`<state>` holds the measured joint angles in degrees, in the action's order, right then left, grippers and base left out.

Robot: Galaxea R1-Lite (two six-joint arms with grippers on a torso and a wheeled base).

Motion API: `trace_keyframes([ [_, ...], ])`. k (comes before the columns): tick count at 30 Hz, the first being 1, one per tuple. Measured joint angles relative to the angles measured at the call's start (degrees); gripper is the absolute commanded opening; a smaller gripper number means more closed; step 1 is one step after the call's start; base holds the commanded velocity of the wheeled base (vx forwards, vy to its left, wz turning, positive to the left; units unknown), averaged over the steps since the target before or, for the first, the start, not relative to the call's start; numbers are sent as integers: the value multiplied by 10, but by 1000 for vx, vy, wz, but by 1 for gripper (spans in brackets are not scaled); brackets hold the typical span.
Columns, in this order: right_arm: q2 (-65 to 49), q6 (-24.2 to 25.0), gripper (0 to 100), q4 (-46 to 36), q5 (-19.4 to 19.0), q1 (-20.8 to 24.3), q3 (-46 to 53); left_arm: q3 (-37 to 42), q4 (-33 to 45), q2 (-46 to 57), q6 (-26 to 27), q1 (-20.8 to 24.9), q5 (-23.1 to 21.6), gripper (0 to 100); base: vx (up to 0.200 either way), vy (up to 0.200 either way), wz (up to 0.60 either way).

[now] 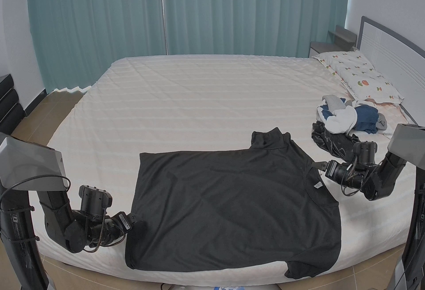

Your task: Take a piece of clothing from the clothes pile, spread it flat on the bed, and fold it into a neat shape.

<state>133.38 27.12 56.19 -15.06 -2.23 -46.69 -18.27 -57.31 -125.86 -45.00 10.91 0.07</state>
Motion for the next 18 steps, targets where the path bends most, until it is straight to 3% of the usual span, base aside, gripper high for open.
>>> trace_keyframes([
  [5,-52,8,100,62,-19,-1,138,9,0,6,1,0,-15,100,-200,0,0],
  [12,-108,48,100,194,-87,-9,322,25,-4,14,20,2,-54,100,0,0,0],
  [18,-118,65,100,257,-115,-16,386,37,-60,15,97,-3,-121,100,0,0,0],
])
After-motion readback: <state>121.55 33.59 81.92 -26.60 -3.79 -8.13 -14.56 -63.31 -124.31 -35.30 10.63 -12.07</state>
